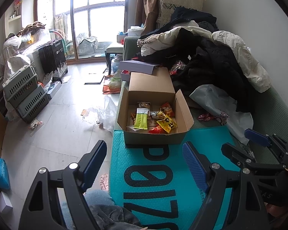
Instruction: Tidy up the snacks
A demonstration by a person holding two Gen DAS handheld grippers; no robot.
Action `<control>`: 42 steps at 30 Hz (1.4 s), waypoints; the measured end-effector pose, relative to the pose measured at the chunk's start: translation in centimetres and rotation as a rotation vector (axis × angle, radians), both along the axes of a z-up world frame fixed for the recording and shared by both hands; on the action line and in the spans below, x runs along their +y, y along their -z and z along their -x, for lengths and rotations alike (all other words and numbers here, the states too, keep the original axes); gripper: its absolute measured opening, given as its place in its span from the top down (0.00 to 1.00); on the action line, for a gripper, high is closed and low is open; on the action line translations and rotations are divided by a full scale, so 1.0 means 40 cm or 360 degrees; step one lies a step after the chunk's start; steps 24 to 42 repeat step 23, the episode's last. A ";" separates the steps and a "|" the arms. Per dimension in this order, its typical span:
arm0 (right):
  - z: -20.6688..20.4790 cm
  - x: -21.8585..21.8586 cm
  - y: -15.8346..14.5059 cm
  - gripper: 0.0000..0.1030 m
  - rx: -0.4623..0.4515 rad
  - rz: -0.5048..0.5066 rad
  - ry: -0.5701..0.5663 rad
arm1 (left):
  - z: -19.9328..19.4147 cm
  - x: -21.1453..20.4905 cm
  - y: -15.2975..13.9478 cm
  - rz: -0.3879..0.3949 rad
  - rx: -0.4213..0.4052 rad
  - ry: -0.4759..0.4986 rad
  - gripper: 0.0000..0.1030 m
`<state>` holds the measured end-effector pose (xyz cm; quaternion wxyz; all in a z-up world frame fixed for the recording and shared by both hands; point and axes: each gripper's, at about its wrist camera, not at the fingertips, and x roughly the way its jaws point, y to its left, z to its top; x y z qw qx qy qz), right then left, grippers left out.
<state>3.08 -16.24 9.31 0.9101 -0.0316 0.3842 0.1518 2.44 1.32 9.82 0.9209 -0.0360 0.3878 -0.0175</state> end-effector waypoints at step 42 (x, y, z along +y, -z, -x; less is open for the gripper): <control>-0.007 -0.012 0.031 0.23 0.0046 -0.0027 0.0033 | -0.025 -0.025 0.039 -0.0042 0.0050 0.0009 0.21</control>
